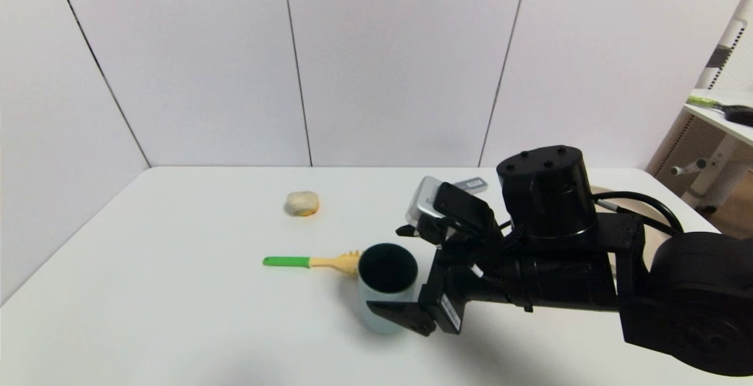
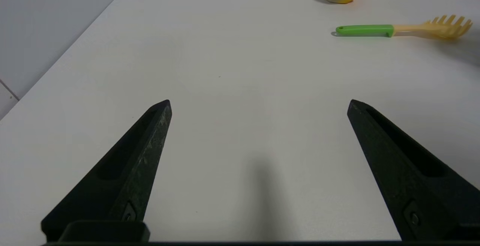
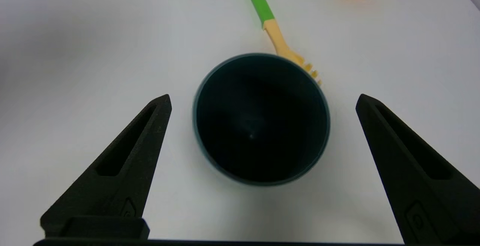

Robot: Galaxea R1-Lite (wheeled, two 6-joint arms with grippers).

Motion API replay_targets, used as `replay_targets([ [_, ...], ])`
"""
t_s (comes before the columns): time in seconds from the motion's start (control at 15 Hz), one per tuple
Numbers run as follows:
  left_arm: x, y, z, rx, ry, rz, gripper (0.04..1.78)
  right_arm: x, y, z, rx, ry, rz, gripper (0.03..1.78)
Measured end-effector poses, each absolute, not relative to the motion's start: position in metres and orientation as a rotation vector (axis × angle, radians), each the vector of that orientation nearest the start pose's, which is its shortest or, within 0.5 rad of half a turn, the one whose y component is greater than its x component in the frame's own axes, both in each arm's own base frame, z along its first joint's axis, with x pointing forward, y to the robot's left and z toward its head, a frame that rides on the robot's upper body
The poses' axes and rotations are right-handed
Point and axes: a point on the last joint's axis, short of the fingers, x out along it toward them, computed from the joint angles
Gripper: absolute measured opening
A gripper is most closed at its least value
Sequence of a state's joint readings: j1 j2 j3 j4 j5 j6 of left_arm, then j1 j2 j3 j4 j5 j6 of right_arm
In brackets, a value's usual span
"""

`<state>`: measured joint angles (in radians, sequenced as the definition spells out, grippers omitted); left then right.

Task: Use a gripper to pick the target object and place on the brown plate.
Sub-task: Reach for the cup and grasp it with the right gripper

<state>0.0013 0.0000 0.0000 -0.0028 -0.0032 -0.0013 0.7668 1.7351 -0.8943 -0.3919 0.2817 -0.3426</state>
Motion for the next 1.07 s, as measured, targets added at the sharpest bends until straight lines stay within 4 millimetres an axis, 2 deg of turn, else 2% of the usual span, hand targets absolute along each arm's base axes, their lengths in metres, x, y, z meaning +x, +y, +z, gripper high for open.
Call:
replay_targets([
  [0.87,-0.023,0.0,0.076,-0.001,-0.003,-0.002,1.69,0.236,0.233,0.143,-0.434,0.362,1.106,1.7],
  [0.93,-0.023,0.0,0.076,-0.001,-0.003,-0.001,1.69,0.236,0.233,0.142,-0.435,0.363,1.106,1.61],
  [1.07,-0.023,0.0,0.076,-0.001,-0.003,-0.001,1.69,0.237,0.233,0.142,-0.43,0.366,1.104,1.28],
])
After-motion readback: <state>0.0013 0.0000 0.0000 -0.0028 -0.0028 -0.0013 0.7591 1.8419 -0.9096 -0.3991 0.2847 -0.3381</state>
